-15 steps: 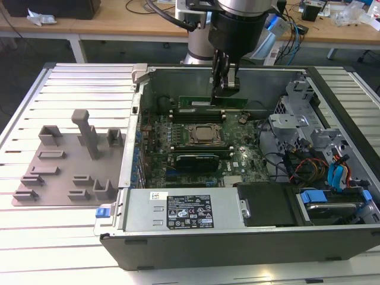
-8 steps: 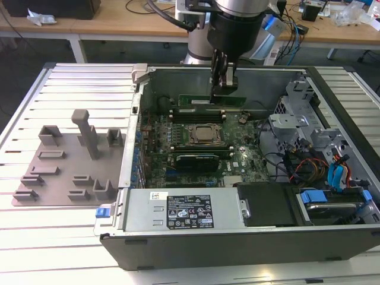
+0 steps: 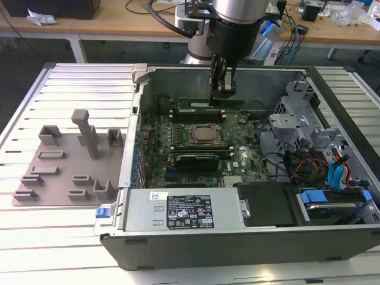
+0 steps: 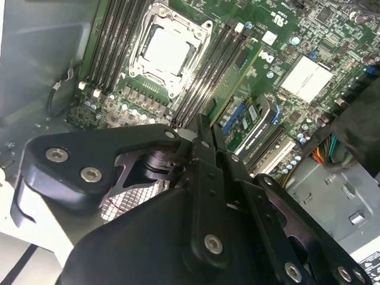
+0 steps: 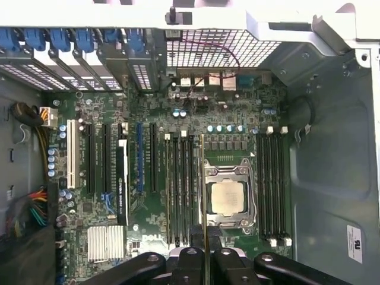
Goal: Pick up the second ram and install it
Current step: 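Insert the second ram into the second slot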
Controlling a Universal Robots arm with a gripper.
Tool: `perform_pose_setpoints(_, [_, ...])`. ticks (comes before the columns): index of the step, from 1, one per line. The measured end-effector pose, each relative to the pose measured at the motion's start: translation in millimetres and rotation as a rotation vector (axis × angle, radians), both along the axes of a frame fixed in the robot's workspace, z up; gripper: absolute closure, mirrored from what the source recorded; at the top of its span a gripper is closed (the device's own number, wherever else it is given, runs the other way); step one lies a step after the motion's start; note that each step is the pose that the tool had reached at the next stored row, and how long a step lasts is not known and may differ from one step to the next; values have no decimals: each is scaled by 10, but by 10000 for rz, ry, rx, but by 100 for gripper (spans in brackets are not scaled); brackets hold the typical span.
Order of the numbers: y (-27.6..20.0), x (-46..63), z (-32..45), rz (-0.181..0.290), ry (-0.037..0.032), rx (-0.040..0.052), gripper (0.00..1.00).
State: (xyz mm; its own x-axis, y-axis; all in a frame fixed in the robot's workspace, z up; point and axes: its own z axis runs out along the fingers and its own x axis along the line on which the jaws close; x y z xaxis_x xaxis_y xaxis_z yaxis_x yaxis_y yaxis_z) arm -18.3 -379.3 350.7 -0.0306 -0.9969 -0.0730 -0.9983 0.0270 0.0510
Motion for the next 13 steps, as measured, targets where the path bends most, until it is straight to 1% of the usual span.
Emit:
perform_pose_setpoints(5, [32,0,-51,1,-1,1,87])
perform_pose_setpoints(8, [60,0,-94,1,-1,0,87])
perform_pose_setpoints(13, [85,0,-133,1,0,1,87])
